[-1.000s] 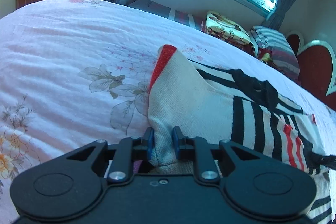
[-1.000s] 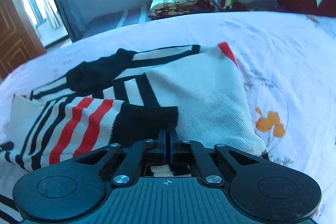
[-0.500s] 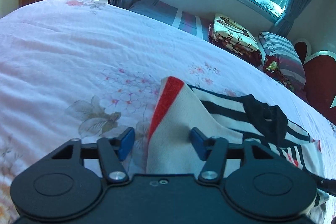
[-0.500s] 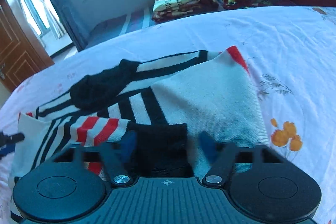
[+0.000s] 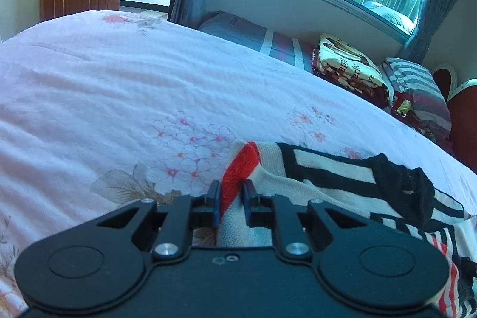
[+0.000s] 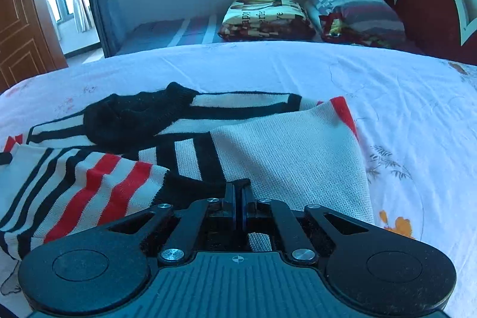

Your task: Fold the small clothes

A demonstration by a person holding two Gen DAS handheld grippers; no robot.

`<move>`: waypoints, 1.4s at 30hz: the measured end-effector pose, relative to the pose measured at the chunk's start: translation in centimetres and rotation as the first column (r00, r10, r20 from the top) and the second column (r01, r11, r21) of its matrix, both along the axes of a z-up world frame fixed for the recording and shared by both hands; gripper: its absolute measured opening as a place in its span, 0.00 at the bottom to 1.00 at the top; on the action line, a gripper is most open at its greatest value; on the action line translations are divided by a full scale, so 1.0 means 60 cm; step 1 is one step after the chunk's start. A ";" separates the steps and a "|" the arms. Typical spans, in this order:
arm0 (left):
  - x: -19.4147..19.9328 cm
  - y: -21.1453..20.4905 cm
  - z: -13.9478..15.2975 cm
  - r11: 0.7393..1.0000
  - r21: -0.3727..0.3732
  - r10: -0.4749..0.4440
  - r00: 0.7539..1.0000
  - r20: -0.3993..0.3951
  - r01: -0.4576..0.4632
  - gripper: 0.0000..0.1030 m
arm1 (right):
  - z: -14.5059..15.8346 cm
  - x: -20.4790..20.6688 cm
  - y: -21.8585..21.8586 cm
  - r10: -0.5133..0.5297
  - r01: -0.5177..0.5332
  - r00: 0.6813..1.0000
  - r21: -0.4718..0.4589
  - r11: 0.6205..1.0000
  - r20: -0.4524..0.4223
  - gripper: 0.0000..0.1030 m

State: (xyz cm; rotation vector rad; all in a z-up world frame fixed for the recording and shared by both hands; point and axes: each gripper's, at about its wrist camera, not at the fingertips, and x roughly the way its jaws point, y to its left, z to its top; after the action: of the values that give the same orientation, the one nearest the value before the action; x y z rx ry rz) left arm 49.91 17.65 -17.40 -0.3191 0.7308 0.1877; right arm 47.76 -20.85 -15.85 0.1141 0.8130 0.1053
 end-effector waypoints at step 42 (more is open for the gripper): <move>-0.104 -0.189 0.025 0.978 0.091 -0.178 0.981 -0.078 0.185 0.60 | 0.015 -0.034 0.050 0.245 -0.245 0.970 0.003 0.970 0.006 0.03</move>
State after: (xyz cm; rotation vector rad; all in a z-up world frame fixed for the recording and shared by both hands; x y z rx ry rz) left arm 43.69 6.34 -15.89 -0.1512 0.8129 0.0610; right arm 45.75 -17.88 -14.92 0.0163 0.8192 0.3400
